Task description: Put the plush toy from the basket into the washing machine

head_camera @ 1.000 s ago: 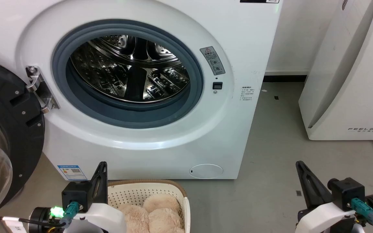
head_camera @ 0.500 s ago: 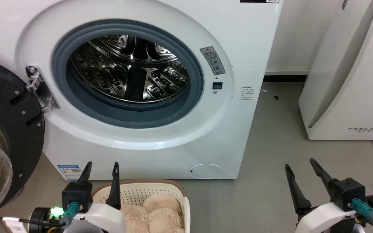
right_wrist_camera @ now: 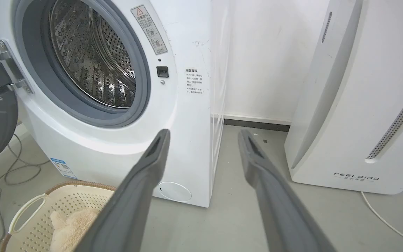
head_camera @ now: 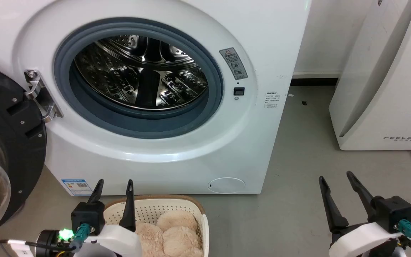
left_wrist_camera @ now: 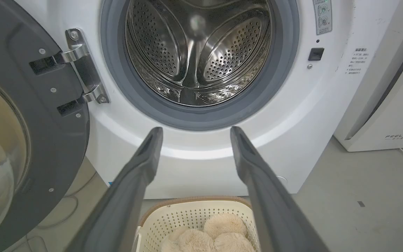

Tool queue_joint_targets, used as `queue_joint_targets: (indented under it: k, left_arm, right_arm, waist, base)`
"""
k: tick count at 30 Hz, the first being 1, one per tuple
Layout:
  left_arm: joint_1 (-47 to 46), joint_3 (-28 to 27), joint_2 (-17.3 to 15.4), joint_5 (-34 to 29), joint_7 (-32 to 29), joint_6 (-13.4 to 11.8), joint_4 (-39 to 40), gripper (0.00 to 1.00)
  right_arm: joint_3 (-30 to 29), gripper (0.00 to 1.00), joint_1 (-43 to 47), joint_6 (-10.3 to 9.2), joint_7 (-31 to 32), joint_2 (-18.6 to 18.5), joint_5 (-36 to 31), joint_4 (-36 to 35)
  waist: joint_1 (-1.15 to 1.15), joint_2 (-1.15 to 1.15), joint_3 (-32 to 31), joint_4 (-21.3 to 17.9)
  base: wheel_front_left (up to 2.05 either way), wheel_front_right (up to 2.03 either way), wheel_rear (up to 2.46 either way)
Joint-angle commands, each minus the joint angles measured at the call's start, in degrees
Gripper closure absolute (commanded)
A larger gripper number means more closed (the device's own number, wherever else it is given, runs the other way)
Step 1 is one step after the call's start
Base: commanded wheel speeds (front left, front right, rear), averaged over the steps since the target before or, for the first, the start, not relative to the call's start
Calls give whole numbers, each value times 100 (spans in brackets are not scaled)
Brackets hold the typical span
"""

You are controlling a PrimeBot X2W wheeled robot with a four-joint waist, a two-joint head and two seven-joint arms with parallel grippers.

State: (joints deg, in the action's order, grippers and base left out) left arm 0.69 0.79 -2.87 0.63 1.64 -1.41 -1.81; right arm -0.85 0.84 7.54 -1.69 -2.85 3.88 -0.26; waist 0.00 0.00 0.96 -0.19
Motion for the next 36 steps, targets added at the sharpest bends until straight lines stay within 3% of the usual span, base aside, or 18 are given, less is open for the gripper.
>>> queue_joint_targets:
  k: [1,21,36]
  left_arm:
    - [-133,13,0,37,56,-41,-68,0]
    - [-1112,302,-148,20,247,161,-1686,0]
    - [-1980,788,-405,-176,-69,375,-2918,0]
  right_arm:
    - [-20,0,-34,-1,-52,0,81,-44]
    - [-86,0,-313,-2,-291,-1,515,-149]
    - [-136,0,-691,-2,-471,-1,912,-215]
  waist:
    - [0,0,26,-6]
    - [0,0,641,-141]
    - [0,0,1376,-318]
  base:
    - [0,0,0]
    - [0,0,0]
    - [0,0,0]
